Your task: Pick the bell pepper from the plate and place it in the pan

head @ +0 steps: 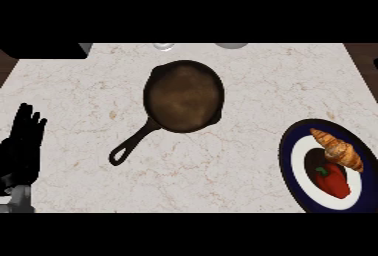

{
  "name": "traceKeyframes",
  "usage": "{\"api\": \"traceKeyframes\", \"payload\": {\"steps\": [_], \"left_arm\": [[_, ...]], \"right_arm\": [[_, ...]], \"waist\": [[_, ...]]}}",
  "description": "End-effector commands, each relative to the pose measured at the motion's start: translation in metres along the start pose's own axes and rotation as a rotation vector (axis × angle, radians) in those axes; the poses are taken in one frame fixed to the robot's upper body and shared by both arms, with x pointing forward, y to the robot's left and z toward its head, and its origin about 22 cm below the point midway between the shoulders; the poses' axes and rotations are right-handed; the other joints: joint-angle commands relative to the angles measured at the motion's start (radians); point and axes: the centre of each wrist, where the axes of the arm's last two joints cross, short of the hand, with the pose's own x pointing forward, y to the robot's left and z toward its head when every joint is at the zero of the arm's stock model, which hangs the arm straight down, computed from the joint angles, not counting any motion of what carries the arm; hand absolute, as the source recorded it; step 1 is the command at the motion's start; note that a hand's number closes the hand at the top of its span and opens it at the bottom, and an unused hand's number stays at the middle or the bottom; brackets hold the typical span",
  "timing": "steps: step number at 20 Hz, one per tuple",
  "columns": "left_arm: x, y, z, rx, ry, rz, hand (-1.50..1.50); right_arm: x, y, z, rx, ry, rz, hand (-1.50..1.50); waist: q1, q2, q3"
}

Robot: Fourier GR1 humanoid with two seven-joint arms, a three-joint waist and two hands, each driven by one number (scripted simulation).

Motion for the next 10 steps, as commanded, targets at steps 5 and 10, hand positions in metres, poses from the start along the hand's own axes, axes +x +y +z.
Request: {"api": "traceKeyframes", "payload": {"steps": [5, 10], "left_arm": [[-0.014, -0.003, 0.017, -0.230, -0.045, -0.300, 0.00], [-0.029, -0.016, 0.031, -0.309, 0.006, -0.351, 0.00]], "right_arm": [[-0.015, 0.017, 0.012, 0.225, -0.020, -0.500, -1.50], [-0.083, -0.070, 0.063, -0.050, 0.349, -0.342, -1.50]], "waist": [[-0.006, -0.012, 0.023], [-0.054, -0.012, 0.019]]}}
